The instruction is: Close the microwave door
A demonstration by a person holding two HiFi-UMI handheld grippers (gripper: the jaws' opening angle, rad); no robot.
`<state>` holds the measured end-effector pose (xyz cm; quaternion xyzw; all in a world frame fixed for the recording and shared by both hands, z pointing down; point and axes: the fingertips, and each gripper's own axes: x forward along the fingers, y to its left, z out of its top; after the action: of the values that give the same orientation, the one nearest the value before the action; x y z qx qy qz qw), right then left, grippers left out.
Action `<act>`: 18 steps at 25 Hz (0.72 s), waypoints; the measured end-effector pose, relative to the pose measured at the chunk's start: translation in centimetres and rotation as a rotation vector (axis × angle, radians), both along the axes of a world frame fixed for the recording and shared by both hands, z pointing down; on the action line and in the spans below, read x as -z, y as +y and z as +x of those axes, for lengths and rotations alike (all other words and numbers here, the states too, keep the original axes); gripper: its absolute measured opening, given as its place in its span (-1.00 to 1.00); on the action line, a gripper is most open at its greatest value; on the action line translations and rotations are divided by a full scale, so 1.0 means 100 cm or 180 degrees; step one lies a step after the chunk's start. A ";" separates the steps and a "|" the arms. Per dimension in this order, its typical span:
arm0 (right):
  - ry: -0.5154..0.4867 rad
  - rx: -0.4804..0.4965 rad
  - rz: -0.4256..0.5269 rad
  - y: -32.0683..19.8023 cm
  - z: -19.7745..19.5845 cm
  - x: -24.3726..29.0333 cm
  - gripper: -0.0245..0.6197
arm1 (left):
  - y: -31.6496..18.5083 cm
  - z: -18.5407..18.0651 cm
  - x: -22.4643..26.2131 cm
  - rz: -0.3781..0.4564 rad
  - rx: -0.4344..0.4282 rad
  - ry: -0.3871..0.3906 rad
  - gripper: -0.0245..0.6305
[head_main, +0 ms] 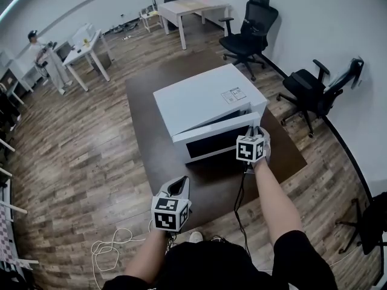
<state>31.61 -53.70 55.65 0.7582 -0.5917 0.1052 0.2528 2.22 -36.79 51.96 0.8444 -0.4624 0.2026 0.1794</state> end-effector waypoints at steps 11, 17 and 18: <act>0.0057 0.0053 -0.0059 -0.035 -0.004 0.001 -0.60 | -0.017 -0.018 0.000 -0.0077 0.0178 0.0051 -0.90; 0.0136 0.0061 -0.0027 -0.042 -0.004 0.000 -0.58 | -0.025 -0.024 0.003 -0.0089 0.0220 0.0025 -0.90; 0.0148 0.0076 -0.0038 -0.045 -0.005 0.000 -0.58 | -0.026 -0.025 0.003 -0.0090 0.0229 0.0026 -0.90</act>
<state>31.15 -58.16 55.68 0.7518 -0.5940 0.0881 0.2723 -0.25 -39.40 51.63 0.8254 -0.4888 0.1991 0.2003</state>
